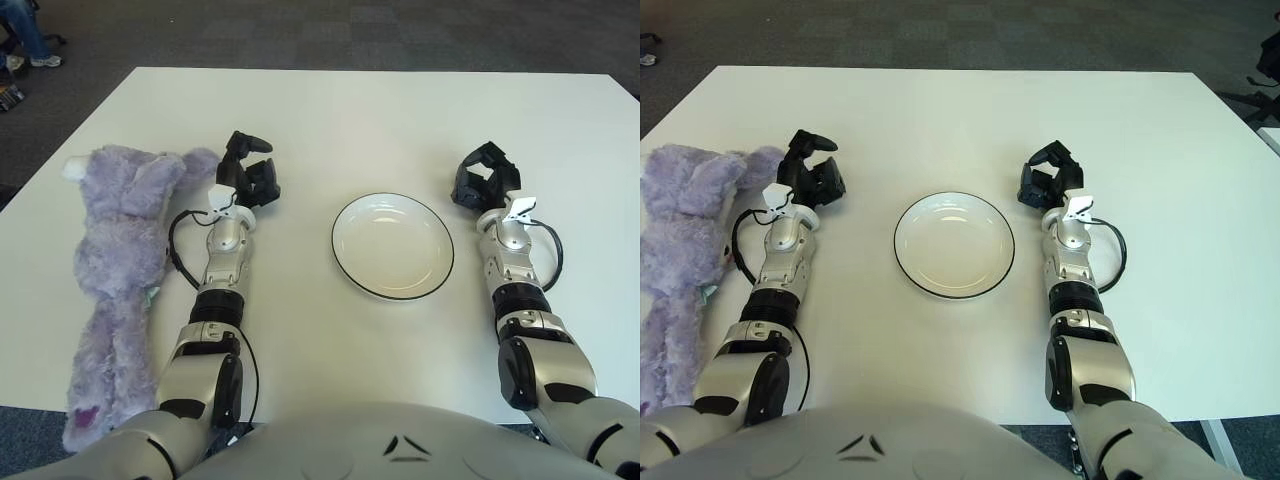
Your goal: Put the doll into the plate.
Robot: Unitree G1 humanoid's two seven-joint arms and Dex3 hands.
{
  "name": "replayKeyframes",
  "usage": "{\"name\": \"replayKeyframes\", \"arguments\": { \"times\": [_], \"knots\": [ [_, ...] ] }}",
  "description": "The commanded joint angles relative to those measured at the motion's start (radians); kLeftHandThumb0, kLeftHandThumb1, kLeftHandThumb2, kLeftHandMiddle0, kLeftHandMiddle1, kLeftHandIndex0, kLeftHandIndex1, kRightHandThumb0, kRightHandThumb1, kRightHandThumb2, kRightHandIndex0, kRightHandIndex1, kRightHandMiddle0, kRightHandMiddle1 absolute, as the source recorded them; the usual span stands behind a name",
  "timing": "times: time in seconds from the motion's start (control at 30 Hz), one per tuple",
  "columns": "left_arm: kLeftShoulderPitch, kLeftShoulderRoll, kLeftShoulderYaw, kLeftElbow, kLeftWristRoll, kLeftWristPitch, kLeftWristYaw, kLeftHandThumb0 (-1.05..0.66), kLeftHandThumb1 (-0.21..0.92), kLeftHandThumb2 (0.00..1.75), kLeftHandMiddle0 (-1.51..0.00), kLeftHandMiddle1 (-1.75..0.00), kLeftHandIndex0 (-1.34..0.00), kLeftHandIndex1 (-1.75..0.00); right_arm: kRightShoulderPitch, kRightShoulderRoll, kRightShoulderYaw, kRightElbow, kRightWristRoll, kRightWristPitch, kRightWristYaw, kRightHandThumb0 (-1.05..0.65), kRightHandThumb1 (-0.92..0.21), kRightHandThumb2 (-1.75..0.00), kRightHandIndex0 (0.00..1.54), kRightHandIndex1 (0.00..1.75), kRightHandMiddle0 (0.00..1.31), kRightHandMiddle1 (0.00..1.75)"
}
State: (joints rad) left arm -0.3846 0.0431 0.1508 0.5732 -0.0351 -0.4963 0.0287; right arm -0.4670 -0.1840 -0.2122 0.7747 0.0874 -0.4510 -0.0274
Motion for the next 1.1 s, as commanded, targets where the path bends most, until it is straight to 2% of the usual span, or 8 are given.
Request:
{"name": "replayKeyframes", "arguments": {
  "times": [0.0, 0.33, 0.53, 0.8, 1.07],
  "knots": [
    [0.056, 0.008, -0.005, 0.049, 0.021, -0.042, 0.01, -0.41, 0.57, 1.0, -1.11, -1.75, -0.42, -1.75, 0.035, 0.013, 0.0, 0.011, -0.001, 0.016, -0.003, -0.46, -0.39, -1.23, 1.16, 1.75, 0.56, 1.75],
    [0.07, 0.016, -0.023, 0.009, 0.048, -0.115, 0.015, -0.4, 0.57, 1.0, -1.11, -1.75, -0.42, -1.75, 0.038, 0.014, 0.0, 0.006, 0.001, 0.016, -0.003, -0.46, -0.39, -1.23, 1.16, 1.75, 0.56, 1.75],
    [0.112, 0.036, -0.031, -0.175, 0.078, -0.102, 0.014, -0.4, 0.57, 1.0, -1.11, -1.75, -0.42, -1.75, 0.039, 0.016, -0.001, 0.007, 0.001, 0.012, -0.009, -0.46, -0.39, -1.23, 1.14, 1.75, 0.56, 1.75],
    [0.15, 0.069, -0.029, -0.32, 0.145, -0.107, 0.036, -0.4, 0.57, 1.0, -1.06, -1.75, -0.42, -1.75, 0.041, 0.02, 0.001, 0.001, 0.001, 0.009, -0.011, -0.46, -0.39, -1.22, 1.13, 1.75, 0.55, 1.75],
    [0.173, 0.107, -0.036, -0.409, 0.208, -0.111, 0.044, -0.4, 0.59, 0.97, -0.98, -1.75, -0.4, -1.75, 0.042, 0.025, 0.006, -0.003, -0.004, 0.01, -0.021, -0.46, -0.4, -1.21, 1.14, 1.75, 0.55, 1.75]
  ]
}}
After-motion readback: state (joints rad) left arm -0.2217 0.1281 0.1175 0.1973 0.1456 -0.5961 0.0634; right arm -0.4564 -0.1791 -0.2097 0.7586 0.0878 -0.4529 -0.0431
